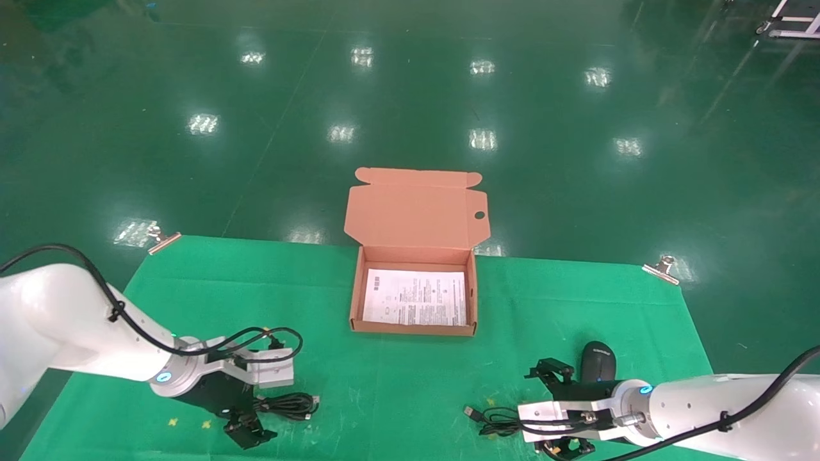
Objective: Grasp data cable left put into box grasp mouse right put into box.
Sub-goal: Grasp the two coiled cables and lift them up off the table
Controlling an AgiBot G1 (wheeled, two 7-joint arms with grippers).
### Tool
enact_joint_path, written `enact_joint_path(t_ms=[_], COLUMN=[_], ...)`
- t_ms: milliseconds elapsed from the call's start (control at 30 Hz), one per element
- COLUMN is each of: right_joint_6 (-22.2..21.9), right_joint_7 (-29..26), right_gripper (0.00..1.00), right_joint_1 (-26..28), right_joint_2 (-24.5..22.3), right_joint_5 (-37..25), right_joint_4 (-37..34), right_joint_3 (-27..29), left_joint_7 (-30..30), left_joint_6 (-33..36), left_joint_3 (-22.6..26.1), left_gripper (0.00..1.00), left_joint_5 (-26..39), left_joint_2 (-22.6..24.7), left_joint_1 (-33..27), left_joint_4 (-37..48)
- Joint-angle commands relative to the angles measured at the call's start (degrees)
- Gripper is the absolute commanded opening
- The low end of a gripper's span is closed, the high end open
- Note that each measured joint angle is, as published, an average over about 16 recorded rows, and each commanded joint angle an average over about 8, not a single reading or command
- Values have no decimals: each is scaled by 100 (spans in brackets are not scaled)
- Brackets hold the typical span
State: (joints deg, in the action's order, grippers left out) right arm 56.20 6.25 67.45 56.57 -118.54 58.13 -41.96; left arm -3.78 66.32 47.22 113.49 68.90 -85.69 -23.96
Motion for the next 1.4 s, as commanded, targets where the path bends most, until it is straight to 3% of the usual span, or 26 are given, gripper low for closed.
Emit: enact_joint_path(t_ms=[33, 1400], right_joint_6=[-14, 58], right_joint_7=[-3, -22], right_gripper=[0, 0], right_joint_1=[2, 22], right_joint_2=[12, -80], right_joint_5=[19, -15], right_joint_4=[-26, 115], right_joint_3=[10, 9], left_joint_7=[13, -7], left_joint_6=[-15, 51], left_joint_3=[-6, 16], left_gripper=[0, 0], left_joint_5=[-8, 13], left_joint_2=[3, -31], left_joint_1=[-5, 2], left_joint_4=[37, -169])
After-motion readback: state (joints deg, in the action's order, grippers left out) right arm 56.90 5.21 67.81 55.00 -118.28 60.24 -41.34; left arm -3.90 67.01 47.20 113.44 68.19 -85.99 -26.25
